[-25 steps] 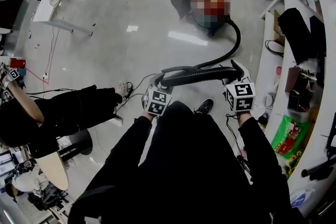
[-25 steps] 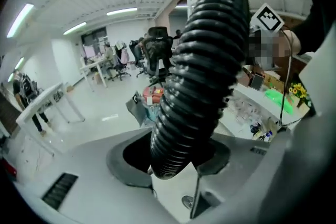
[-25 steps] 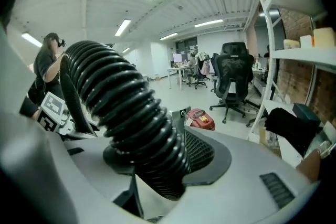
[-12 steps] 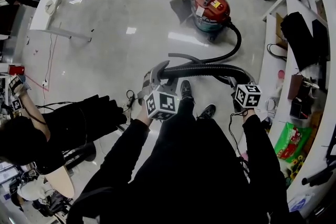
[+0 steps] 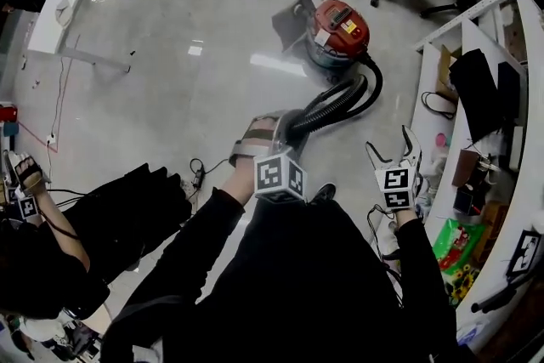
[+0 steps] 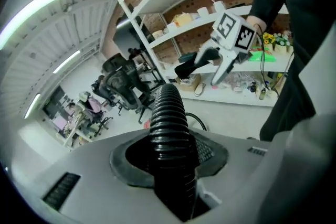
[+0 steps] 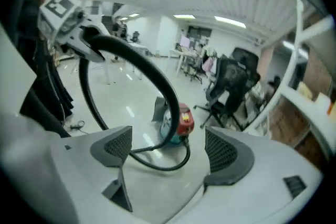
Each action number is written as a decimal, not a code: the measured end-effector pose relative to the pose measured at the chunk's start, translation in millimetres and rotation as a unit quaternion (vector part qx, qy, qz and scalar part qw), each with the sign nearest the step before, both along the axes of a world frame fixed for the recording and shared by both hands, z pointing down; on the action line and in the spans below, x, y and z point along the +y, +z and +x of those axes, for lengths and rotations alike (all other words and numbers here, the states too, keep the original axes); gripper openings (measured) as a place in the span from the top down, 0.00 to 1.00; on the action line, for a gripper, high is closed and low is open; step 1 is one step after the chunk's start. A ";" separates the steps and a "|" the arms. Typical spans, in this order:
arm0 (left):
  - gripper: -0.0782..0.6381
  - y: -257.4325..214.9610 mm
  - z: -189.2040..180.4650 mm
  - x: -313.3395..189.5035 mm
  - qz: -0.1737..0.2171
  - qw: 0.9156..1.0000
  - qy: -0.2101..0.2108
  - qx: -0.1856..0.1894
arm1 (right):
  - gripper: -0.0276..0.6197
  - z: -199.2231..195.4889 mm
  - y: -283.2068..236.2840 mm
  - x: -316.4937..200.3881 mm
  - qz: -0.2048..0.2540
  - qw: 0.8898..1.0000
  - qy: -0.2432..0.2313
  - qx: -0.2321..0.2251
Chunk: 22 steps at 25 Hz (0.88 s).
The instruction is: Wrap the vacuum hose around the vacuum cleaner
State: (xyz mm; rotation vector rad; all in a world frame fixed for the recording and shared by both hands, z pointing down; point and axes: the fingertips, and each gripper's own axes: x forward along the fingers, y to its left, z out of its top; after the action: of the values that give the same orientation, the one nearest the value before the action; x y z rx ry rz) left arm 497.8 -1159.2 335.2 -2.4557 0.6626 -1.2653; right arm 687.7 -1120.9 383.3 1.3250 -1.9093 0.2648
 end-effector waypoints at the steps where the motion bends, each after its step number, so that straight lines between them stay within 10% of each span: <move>1: 0.67 3.0 6.0 -4.3 -0.002 1.000 0.023 -0.014 | 0.31 -19.1 -26.4 -13.2 0.034 0.998 -0.045 0.028; 5: 0.67 10.6 36.0 -17.7 0.012 0.985 0.139 -0.100 | 0.31 -97.2 -77.0 -54.8 0.110 0.965 -0.205 0.123; 8: 0.67 9.7 54.1 -20.9 0.024 0.959 0.222 -0.173 | 0.32 -111.9 -44.7 -69.7 0.073 0.948 -0.239 0.198; 9: 0.67 10.4 59.9 -22.4 0.023 0.954 0.237 -0.184 | 0.34 -108.9 -33.5 -73.5 0.054 0.952 -0.226 0.202; 11: 0.67 9.8 72.8 -28.9 0.025 0.951 0.249 -0.180 | 0.72 -100.6 -24.2 -80.8 0.033 0.970 -0.176 0.166; 12: 0.67 7.5 78.8 -33.8 0.033 0.954 0.245 -0.170 | 0.72 -96.1 -23.1 -84.3 0.030 0.977 -0.153 0.145; 17: 0.44 -11.4 79.1 -73.6 0.086 0.988 0.115 -0.048 | 0.72 -66.4 -8.0 -109.0 0.011 0.987 -0.121 0.108; 22: 0.43 11.8 16.5 -107.8 0.049 0.995 -0.081 0.038 | 0.69 -11.4 -0.8 -147.9 -0.008 0.997 -0.073 0.011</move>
State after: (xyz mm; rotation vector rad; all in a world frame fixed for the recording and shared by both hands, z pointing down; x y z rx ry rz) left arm 514.3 -1267.0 347.0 -2.4206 0.9377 -1.1687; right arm 676.3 -1268.9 382.5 1.1668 -1.9694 0.1909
